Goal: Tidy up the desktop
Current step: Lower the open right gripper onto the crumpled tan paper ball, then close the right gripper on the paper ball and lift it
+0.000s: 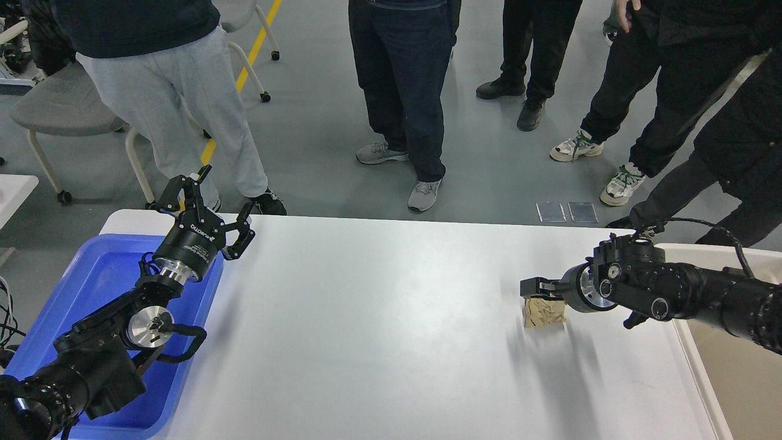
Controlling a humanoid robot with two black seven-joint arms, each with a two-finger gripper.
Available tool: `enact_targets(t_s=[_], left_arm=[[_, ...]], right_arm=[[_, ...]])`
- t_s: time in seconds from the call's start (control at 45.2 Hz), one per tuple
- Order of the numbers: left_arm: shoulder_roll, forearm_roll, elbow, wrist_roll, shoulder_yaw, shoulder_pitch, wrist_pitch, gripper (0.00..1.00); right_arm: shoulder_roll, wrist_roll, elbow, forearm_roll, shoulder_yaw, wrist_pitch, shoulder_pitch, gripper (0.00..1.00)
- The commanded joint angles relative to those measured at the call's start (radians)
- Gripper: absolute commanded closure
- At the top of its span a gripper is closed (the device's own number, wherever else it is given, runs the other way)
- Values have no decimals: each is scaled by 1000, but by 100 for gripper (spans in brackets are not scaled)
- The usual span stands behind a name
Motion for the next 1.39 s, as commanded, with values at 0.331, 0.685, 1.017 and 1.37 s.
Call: enact_targets(t_s=[0.331, 0.685, 1.017, 1.37], left_arm=[[0, 0, 0, 0, 0, 0, 0, 0], [0, 0, 0, 0, 0, 0, 0, 0], [-1, 0, 0, 0, -1, 0, 0, 0], [-1, 0, 0, 0, 0, 0, 0, 0]], right_arm=[[31, 6, -54, 1, 2, -16, -38, 0], [62, 25, -94, 1, 2, -43, -69, 0], [77, 38, -119, 4, 2, -53, -86, 11], [77, 47, -120, 5, -10, -52, -95, 100]])
